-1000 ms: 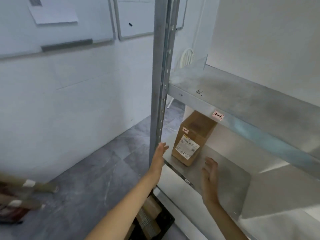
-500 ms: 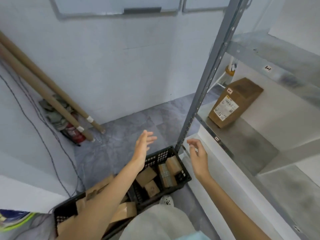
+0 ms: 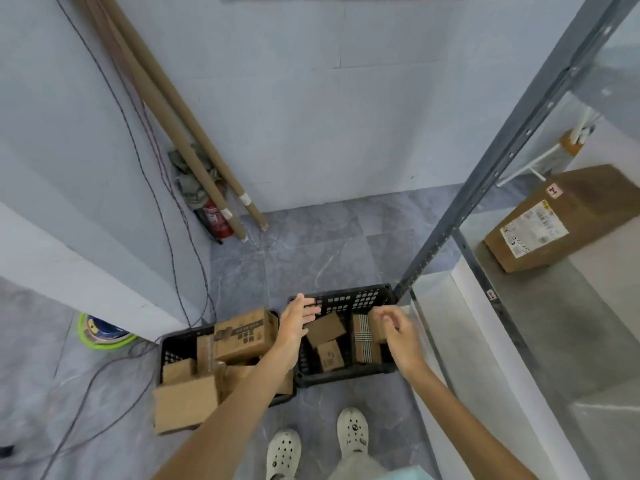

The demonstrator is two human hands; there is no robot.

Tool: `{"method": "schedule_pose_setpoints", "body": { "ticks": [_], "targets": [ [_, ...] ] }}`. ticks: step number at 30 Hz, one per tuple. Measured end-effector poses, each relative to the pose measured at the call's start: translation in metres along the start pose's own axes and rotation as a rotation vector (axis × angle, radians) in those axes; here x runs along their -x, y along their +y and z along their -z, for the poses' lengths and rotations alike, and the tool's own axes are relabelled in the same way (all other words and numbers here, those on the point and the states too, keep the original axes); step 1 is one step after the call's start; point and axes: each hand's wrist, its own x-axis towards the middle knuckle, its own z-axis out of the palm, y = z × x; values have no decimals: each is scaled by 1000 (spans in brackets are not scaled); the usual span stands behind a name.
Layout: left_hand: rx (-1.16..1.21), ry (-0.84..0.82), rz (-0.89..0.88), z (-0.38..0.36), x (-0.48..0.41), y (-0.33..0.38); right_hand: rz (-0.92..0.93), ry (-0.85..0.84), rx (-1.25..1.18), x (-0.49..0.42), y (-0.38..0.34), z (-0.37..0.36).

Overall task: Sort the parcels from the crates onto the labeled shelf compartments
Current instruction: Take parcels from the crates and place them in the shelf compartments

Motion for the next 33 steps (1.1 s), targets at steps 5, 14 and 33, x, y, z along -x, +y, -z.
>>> {"method": "schedule_pose_setpoints", "body": {
  "ticks": [5, 14, 33],
  "targets": [
    [27, 70, 105, -13, -27, -26, -121, -151, 38, -27, 33, 2],
    [85, 195, 261, -14, -115, -99, -398, -274, 174, -87, 125, -29],
    [-1, 138, 581, -19, -427, -391, -883, -544, 272, -252, 476, -232]
  ]
}}
